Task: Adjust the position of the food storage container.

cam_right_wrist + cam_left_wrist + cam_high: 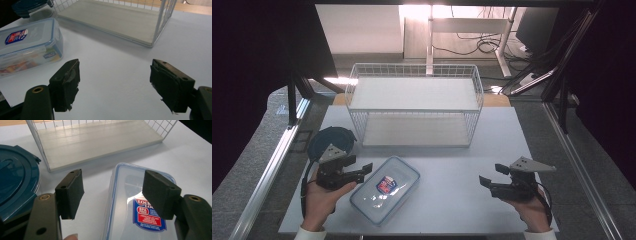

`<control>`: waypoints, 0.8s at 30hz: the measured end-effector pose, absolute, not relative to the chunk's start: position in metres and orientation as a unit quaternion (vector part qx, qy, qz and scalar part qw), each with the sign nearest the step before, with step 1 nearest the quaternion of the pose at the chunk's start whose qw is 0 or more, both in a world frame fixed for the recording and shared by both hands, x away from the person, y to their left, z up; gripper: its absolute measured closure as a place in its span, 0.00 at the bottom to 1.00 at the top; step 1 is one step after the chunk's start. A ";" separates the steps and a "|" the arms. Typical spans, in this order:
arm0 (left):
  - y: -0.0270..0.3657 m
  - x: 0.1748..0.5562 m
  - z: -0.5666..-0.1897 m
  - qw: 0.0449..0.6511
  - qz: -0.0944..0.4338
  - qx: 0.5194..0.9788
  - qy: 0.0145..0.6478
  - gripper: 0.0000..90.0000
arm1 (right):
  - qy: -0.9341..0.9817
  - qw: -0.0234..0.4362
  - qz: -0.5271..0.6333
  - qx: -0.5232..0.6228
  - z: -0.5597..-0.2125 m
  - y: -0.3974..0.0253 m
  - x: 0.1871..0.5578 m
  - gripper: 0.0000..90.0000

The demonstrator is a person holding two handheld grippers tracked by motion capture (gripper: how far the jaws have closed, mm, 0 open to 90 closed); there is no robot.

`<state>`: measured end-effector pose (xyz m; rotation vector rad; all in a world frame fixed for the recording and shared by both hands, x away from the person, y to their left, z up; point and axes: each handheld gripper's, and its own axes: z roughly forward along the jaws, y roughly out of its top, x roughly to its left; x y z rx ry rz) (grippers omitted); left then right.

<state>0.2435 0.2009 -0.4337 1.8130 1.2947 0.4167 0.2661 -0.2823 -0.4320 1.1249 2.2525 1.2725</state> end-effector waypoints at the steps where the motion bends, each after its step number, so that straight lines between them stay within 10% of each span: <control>1: 0.201 0.245 -0.434 0.424 0.165 0.724 0.518 0.37 | 0.788 0.161 0.445 0.395 -0.432 -0.284 0.266 0.27; 24: 0.201 0.293 -0.432 0.364 0.138 0.763 0.516 0.65 | 0.794 0.144 0.430 0.405 -0.436 -0.283 0.272 0.31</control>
